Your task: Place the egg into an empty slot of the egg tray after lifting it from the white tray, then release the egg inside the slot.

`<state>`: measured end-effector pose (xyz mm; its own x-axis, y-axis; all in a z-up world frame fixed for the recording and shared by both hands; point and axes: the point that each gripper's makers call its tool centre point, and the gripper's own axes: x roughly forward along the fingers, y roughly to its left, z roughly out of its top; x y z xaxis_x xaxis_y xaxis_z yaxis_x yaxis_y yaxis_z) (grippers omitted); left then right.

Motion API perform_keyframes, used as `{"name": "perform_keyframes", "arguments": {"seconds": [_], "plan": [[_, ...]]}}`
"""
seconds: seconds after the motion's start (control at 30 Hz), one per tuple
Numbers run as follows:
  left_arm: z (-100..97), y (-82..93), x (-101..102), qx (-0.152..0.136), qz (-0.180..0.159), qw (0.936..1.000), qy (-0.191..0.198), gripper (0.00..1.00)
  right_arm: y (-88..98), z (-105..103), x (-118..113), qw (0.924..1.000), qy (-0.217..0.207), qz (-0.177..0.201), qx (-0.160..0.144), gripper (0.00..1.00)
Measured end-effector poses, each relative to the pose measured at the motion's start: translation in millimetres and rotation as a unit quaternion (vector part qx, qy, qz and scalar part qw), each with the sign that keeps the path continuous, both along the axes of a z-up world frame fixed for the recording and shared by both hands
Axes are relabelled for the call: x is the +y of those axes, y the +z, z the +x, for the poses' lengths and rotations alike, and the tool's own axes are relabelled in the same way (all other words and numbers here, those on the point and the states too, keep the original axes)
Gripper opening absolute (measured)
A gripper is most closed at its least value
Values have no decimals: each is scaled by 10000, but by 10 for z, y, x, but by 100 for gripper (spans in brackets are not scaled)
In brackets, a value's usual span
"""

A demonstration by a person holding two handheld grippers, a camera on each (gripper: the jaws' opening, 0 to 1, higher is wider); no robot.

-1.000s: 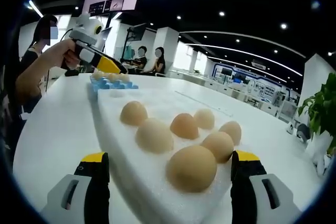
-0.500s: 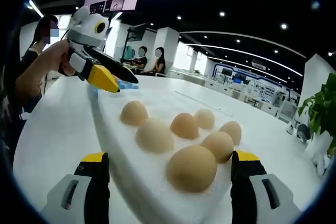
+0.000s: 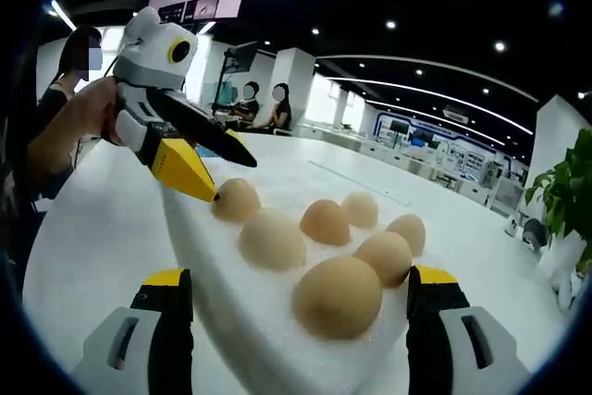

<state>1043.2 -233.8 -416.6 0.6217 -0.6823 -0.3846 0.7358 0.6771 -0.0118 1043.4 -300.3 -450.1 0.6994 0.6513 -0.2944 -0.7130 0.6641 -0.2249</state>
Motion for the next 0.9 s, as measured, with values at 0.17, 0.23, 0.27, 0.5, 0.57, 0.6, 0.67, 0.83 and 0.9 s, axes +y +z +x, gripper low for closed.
{"name": "perform_keyframes", "arguments": {"seconds": [0.17,0.23,0.27,0.5,0.57,0.6,0.67,0.83,0.9], "plan": [[10,-178,-79,-14,483,9986,-203,48,1,4,-3,10000,-23,-1,0,100],[-75,-184,-196,294,105,9986,-438,38,1,6,-4,10000,-26,-2,1,100],[-3,-148,-183,-31,208,9992,-354,37,1,6,-6,10000,-26,-2,3,100],[-28,-139,-152,-50,400,9987,-316,27,3,5,-7,10000,-32,-1,0,100],[-32,-151,-168,-39,420,9984,-375,27,3,4,-7,10000,-32,-1,0,100],[-26,-156,-172,-33,427,9984,-370,27,3,4,-7,10000,-33,-1,-1,100],[-28,-153,-165,-61,448,9982,-387,27,3,5,-7,10000,-32,0,-1,100],[-14,-145,-165,-142,463,9980,-413,27,6,4,-4,10000,-31,3,-6,100],[-10,-141,-164,-159,463,9980,-412,26,7,3,-3,10000,-32,5,-7,100]]}}
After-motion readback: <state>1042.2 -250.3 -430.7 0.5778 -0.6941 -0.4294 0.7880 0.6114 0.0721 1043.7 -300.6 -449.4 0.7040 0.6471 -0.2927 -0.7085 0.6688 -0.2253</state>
